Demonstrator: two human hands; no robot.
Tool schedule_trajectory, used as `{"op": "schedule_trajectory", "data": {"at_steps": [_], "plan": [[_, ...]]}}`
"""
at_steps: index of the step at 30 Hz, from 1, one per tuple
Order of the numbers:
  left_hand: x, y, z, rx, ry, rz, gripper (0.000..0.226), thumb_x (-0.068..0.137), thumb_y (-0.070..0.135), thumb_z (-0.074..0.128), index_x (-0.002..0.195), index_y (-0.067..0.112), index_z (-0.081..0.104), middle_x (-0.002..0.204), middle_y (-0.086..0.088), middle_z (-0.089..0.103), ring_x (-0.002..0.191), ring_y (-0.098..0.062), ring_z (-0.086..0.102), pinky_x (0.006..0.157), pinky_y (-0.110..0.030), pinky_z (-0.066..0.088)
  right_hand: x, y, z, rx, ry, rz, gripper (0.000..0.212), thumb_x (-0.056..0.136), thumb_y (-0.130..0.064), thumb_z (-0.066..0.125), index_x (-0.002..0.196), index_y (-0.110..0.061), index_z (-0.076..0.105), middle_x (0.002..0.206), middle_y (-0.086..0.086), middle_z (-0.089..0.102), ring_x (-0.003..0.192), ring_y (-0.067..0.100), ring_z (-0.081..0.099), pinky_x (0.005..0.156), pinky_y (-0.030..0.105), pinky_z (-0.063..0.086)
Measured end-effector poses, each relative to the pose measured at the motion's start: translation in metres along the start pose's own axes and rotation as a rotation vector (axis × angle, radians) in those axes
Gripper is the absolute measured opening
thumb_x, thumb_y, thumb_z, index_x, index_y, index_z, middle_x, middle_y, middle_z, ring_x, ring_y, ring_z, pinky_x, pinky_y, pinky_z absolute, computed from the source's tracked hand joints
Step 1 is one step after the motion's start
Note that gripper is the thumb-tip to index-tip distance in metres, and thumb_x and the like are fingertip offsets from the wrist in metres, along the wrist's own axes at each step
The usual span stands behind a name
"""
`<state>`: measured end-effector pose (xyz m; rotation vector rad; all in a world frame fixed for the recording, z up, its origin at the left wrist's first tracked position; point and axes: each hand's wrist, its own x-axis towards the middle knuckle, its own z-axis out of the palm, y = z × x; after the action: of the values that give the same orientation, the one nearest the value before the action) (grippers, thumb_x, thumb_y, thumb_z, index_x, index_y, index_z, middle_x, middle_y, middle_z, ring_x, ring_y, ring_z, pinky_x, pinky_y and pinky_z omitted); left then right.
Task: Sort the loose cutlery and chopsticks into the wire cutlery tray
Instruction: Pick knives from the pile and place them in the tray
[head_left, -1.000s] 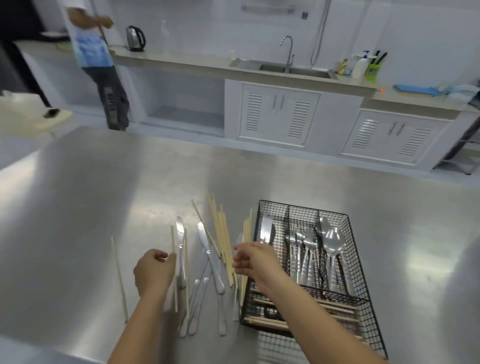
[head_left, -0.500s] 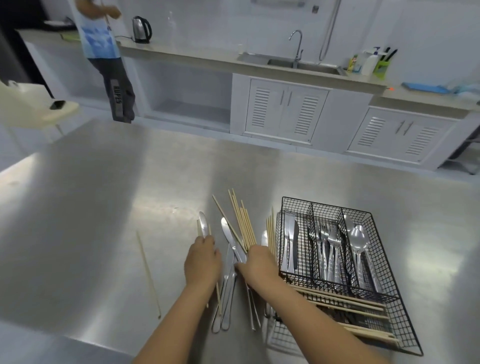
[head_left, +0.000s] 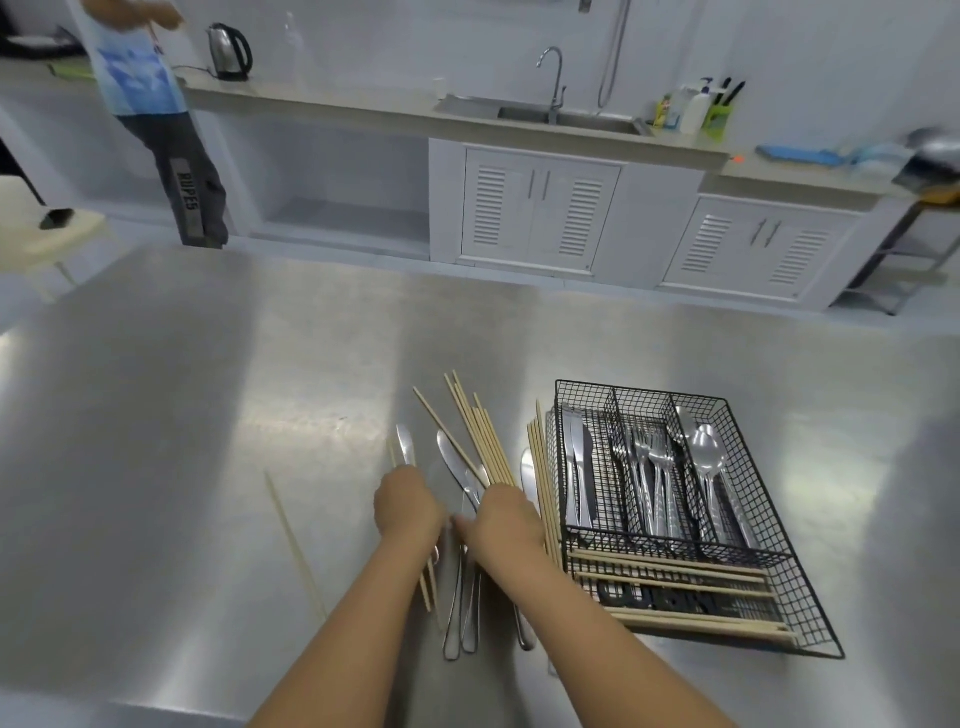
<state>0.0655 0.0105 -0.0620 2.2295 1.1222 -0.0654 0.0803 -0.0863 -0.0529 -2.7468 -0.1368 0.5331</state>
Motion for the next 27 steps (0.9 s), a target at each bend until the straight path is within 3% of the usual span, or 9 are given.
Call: {"op": "schedule_trajectory", "data": {"at_steps": [1,5,10,14,22,27], "plan": [[-0.001,0.002,0.001,0.014,0.005,0.007,0.012,0.083,0.004,0.057,0.092,-0.001,0.063,0.097,-0.013,0.065,0.089,-0.030,0.065,0.065,-0.030,0.048,-0.001,-0.003,0.003,0.008,0.014,0.018,0.039,0.082,-0.040,0.067,0.105,-0.008,0.062,0.106,0.006,0.065,0.098,0.027,0.065,0.071,0.029,0.051],[0.000,0.007,0.006,0.042,0.011,0.002,0.011,0.083,0.002,0.058,0.092,0.003,0.064,0.098,-0.012,0.066,0.091,-0.028,0.065,0.067,-0.029,0.051,0.004,-0.008,0.009,0.041,0.024,0.060,0.021,0.085,-0.016,0.066,0.104,-0.008,0.064,0.105,0.008,0.068,0.093,0.025,0.067,0.069,0.030,0.054],[0.005,0.011,0.007,0.054,0.001,0.001,0.023,0.089,0.003,0.050,0.106,0.003,0.066,0.112,-0.014,0.065,0.105,-0.029,0.063,0.082,-0.032,0.051,0.010,-0.006,0.014,-0.010,-0.005,0.028,0.025,0.086,-0.009,0.065,0.111,-0.005,0.062,0.110,0.010,0.066,0.100,0.025,0.066,0.068,0.026,0.046],[0.005,0.010,0.008,0.044,-0.038,0.008,0.023,0.089,0.005,0.049,0.106,0.004,0.065,0.113,-0.014,0.065,0.104,-0.029,0.063,0.083,-0.033,0.052,0.011,-0.008,0.018,-0.116,0.035,-0.022,0.027,0.092,-0.002,0.053,0.119,-0.002,0.057,0.119,0.013,0.062,0.108,0.024,0.062,0.082,0.027,0.050],[0.004,0.006,-0.001,-0.107,-0.059,-0.002,0.036,0.091,0.031,0.051,0.110,0.002,0.059,0.112,-0.017,0.064,0.101,-0.035,0.062,0.082,-0.038,0.053,0.007,-0.006,0.019,-0.153,0.113,-0.051,0.028,0.096,-0.002,0.043,0.123,-0.003,0.052,0.123,0.012,0.060,0.115,0.025,0.059,0.090,0.031,0.050],[0.002,0.003,-0.001,-0.165,-0.065,0.044,0.035,0.090,0.027,0.049,0.115,0.002,0.048,0.114,-0.017,0.061,0.102,-0.035,0.060,0.080,-0.037,0.051,0.004,0.001,0.017,-0.141,0.131,-0.043,0.025,0.096,-0.003,0.044,0.120,-0.003,0.053,0.120,0.012,0.061,0.112,0.026,0.061,0.088,0.033,0.051]]}}
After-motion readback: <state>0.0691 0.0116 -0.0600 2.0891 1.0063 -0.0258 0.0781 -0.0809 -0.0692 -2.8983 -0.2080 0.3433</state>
